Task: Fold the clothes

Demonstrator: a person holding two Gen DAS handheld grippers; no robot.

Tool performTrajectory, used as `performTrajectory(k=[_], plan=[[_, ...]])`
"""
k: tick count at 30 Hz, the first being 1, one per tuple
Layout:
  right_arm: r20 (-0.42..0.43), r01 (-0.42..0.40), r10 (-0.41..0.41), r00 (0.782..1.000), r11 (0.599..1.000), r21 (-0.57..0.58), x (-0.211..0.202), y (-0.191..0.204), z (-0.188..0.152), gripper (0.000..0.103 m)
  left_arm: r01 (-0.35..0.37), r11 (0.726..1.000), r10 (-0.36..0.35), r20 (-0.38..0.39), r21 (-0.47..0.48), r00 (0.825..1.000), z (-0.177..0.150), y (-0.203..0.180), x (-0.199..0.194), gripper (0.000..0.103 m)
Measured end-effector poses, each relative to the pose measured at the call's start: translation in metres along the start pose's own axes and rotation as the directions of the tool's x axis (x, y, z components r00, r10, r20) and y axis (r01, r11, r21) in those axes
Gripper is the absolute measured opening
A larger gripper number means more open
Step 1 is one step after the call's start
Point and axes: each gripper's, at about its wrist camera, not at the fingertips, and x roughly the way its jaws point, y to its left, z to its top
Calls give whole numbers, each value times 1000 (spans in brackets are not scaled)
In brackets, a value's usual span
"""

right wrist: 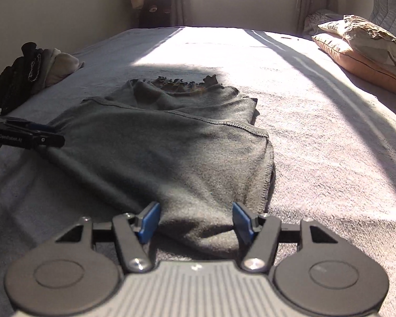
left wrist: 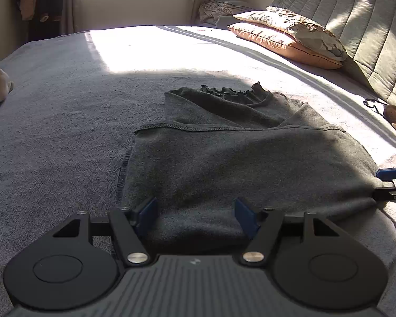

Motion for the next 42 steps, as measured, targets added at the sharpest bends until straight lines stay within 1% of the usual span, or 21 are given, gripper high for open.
performTrajectory(k=[4,5,6,7,9,11,13,15,17,19,24,26,29,32,33,35,36,37,42], plan=[[-7,-1,1,1000,1000,7,-5,-5,-5,63,9,1000,-9,-1,-14,1000,-2,11,-4,67],[-14,4,-4,1000,1000,14,-6,-7,-5,66,8,1000,-8,-1,-12,1000,-2,12,-5,67],[-22,11,-11,1000,1000,25,-6,-9,-5,72,-2,1000,2,-2,-7,1000,-2,12,-7,68],[-37,27,-25,999,999,40,-5,-13,-6,73,-13,1000,13,-4,-6,1000,-1,13,-8,68],[-49,30,-27,998,998,60,-4,-19,-9,74,-36,999,35,-11,-26,999,1,21,-9,69],[-55,32,-28,998,997,75,-4,-21,-10,74,-61,996,60,-18,-69,998,4,32,-9,71],[-55,31,-26,998,996,86,-5,-22,-9,74,-69,990,66,-29,-120,997,8,45,-8,71],[-48,13,-6,999,990,142,-7,-30,-5,74,-62,984,57,-33,-168,998,12,56,-8,71],[-35,3,4,999,982,190,-8,-37,0,74,-59,979,55,-28,-195,998,20,64,-9,71],[-21,-4,9,1000,973,231,-9,-45,7,74,-49,981,46,-17,-188,999,34,67,-8,72],[8,-2,0,1000,977,215,2,-54,39,74,-5,992,6,9,-130,1000,75,64,8,76],[30,5,-12,999,976,219,4,-62,56,74,8,994,-7,12,-112,1000,92,63,21,76],[104,-13,-17,994,961,276,8,-88,79,74,4,996,-6,-15,-84,1000,116,60,52,77],[98,16,-49,994,951,310,36,-113,96,74,18,999,-20,-47,-43,999,135,55,85,77],[87,22,-50,995,955,296,46,-114,98,74,22,999,-24,-58,-29,998,141,54,96,77],[68,10,-27,997,971,241,68,-112,103,71,35,999,-35,-69,-6,997,151,53,115,77],[58,3,-16,998,977,215,79,-111,105,68,44,999,-44,-68,1,997,155,54,123,77],[59,-10,-2,998,979,205,86,-111,108,67,55,998,-54,-68,5,996,158,55,131,77],[108,-93,72,992,974,205,111,-114,127,67,147,989,-148,-86,-24,985,164,64,167,76]])
